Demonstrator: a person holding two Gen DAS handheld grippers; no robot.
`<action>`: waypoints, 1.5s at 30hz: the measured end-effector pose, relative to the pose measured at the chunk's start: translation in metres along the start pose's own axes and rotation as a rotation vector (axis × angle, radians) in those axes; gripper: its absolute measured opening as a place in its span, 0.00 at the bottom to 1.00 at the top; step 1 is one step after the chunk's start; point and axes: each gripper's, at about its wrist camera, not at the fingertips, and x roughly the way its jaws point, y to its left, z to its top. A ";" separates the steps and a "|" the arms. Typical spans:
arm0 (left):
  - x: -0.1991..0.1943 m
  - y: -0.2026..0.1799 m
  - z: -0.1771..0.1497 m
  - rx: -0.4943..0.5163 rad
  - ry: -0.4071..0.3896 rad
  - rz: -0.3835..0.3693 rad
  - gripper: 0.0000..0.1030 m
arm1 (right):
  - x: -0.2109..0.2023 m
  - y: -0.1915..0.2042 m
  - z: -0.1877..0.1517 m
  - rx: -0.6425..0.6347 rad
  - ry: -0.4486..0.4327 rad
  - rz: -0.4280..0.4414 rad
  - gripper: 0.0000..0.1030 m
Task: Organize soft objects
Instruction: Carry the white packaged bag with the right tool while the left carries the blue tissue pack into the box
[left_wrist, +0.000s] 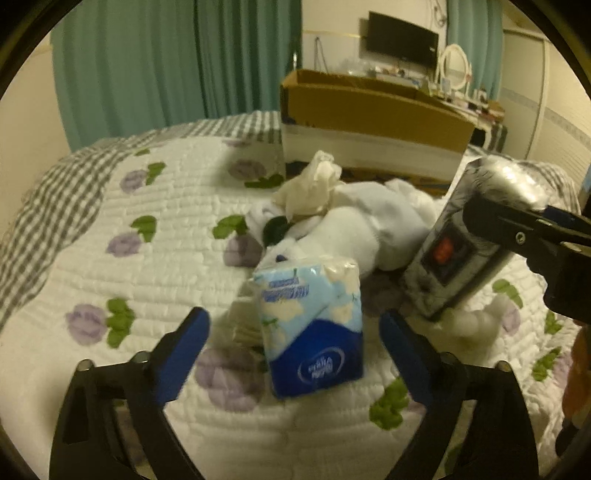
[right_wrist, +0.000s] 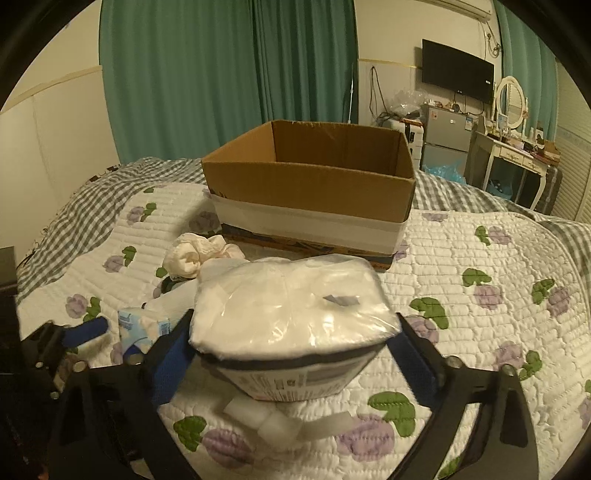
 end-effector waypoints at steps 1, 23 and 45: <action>0.004 -0.001 0.001 0.003 0.006 -0.001 0.82 | 0.003 0.000 0.000 0.001 0.004 0.002 0.85; -0.080 -0.002 0.055 0.036 -0.144 -0.141 0.51 | -0.099 -0.002 0.067 -0.035 -0.206 -0.006 0.76; 0.073 -0.034 0.216 0.175 -0.160 -0.116 0.54 | 0.070 -0.066 0.188 0.015 -0.201 -0.041 0.78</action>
